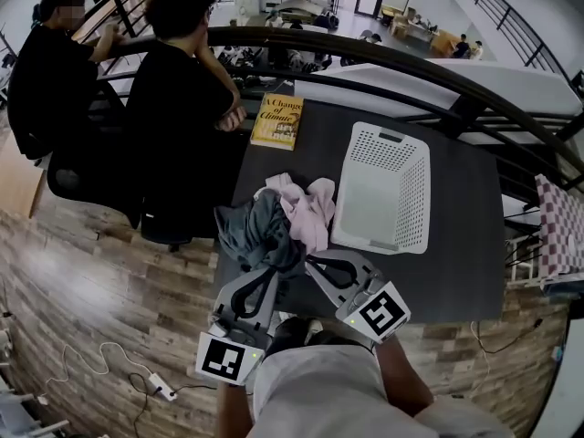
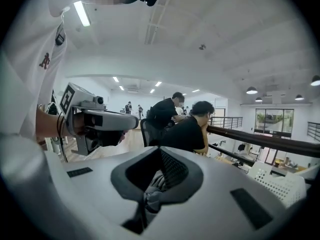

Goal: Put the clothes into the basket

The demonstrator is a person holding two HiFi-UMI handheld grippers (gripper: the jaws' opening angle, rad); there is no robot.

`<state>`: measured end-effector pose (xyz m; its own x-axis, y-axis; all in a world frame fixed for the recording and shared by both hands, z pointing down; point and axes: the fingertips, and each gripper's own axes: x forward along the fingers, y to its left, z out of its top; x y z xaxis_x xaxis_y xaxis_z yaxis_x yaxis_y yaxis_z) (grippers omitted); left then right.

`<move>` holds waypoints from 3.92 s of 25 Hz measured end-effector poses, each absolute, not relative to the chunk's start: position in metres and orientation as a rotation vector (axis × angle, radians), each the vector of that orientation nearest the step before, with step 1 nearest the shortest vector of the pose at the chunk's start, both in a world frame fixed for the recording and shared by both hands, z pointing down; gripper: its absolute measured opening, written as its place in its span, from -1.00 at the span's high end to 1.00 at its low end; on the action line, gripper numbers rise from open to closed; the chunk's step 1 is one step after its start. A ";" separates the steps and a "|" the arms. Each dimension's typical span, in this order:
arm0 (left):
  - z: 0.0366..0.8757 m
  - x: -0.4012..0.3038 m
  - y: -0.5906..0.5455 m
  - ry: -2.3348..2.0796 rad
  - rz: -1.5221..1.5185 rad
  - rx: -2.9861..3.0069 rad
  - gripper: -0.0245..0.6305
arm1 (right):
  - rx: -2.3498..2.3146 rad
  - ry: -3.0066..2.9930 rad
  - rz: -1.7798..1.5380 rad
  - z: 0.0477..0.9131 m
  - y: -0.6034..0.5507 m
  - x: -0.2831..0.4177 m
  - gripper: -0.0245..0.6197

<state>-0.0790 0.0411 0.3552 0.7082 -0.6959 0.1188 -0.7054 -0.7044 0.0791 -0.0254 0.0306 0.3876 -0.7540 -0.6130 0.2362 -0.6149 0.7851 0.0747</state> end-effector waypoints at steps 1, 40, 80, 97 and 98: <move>0.357 -0.080 0.039 -1.143 0.123 2.796 0.92 | 0.954 -2.717 0.006 0.390 0.028 -0.027 0.88; 0.427 -0.106 0.003 -1.282 0.217 2.599 0.92 | 0.406 -2.374 -0.151 0.537 0.001 -0.064 0.18; 0.455 -0.129 -0.005 -1.345 0.253 2.480 0.92 | -0.018 -2.120 -0.064 0.659 0.022 -0.090 0.14; 0.448 -0.128 -0.007 -1.325 0.261 2.521 0.92 | 0.147 -2.207 0.006 0.632 0.013 -0.098 0.79; 0.447 -0.128 -0.007 -1.324 0.263 2.523 0.92 | 0.164 -2.220 0.010 0.628 0.012 -0.098 0.79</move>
<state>-0.1276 -0.0066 0.4471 0.5638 -0.7745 0.2869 -0.8253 -0.5415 0.1602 -0.0981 0.0118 0.6277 -0.6004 -0.1144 0.7914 -0.1214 0.9913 0.0512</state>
